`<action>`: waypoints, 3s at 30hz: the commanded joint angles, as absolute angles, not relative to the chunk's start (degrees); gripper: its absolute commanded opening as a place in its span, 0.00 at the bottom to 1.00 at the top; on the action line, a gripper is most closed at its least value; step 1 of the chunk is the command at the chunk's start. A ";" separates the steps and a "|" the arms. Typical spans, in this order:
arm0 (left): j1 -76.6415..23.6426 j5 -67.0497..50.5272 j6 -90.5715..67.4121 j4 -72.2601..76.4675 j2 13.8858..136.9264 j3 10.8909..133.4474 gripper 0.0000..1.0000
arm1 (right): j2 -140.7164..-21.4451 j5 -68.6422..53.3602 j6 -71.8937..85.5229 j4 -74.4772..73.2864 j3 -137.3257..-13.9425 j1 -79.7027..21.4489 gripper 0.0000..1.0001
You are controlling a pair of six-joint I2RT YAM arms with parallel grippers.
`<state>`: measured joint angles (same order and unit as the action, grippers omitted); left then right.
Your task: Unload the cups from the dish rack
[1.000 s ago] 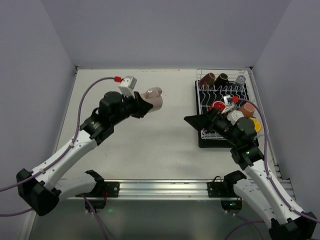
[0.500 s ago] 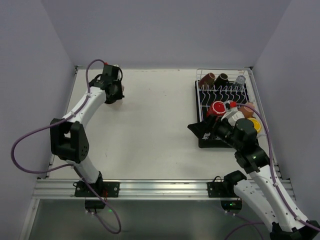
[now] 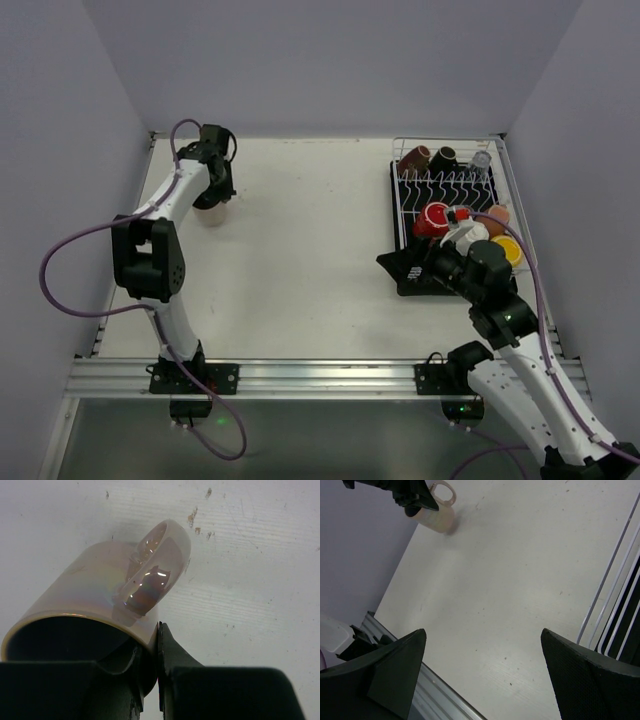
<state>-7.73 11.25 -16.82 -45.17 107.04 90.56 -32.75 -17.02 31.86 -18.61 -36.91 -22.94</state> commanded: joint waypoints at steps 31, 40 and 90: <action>-23.28 -12.60 -19.77 -17.00 69.37 70.70 0.95 | -32.25 18.61 31.91 -37.07 -47.81 -23.03 0.99; -26.89 -28.38 -20.56 -9.67 44.49 48.44 0.98 | -43.13 23.56 27.08 -38.50 -52.12 -9.68 0.99; -44.03 -8.79 -11.95 -14.85 36.12 41.57 1.00 | -71.72 14.68 16.79 -33.49 -57.92 2.29 0.90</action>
